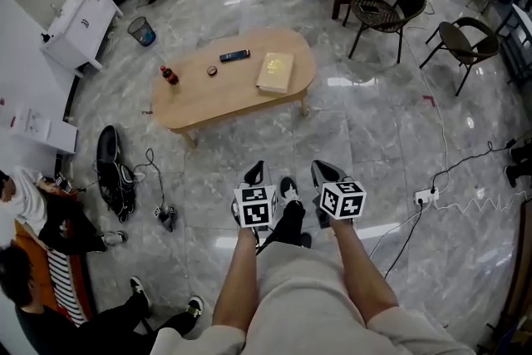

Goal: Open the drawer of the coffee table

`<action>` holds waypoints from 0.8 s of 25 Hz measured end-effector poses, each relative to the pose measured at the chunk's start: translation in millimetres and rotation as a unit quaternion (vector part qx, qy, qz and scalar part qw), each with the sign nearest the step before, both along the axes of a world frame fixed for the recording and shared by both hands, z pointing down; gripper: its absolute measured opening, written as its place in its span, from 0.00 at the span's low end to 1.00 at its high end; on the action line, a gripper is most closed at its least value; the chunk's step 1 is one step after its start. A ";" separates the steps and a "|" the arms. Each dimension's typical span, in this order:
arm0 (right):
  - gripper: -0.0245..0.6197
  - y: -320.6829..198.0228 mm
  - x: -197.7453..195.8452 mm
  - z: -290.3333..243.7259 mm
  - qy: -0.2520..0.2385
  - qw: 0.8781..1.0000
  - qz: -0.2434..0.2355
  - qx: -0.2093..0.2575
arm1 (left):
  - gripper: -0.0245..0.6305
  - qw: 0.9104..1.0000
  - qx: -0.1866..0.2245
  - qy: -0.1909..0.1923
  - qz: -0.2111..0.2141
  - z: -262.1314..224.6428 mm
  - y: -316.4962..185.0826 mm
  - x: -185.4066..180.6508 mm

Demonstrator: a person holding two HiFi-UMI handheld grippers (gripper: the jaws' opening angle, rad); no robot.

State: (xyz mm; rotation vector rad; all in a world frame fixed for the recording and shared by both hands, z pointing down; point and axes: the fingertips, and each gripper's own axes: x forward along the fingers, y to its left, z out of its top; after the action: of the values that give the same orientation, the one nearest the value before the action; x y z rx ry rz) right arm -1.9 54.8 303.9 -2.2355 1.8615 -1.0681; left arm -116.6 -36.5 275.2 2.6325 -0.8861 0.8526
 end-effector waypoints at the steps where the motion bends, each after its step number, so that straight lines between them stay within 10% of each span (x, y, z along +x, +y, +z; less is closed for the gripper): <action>1: 0.06 -3.6 6.4 -0.5 -0.003 1.000 0.004 0.001 | 0.06 1.000 -0.001 0.002 0.000 -0.4 -4.9 5.9; 20: 0.06 -69.0 113.7 39.5 -0.035 0.997 0.048 -0.053 | 0.05 0.997 -0.053 0.003 -0.059 26.6 -122.4 57.6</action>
State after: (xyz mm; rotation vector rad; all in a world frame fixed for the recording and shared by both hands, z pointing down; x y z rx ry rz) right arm 111.9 -14.1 343.4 -2.2857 1.6896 -1.2391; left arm -59.0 -158.9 301.8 2.4646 -0.9570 0.8373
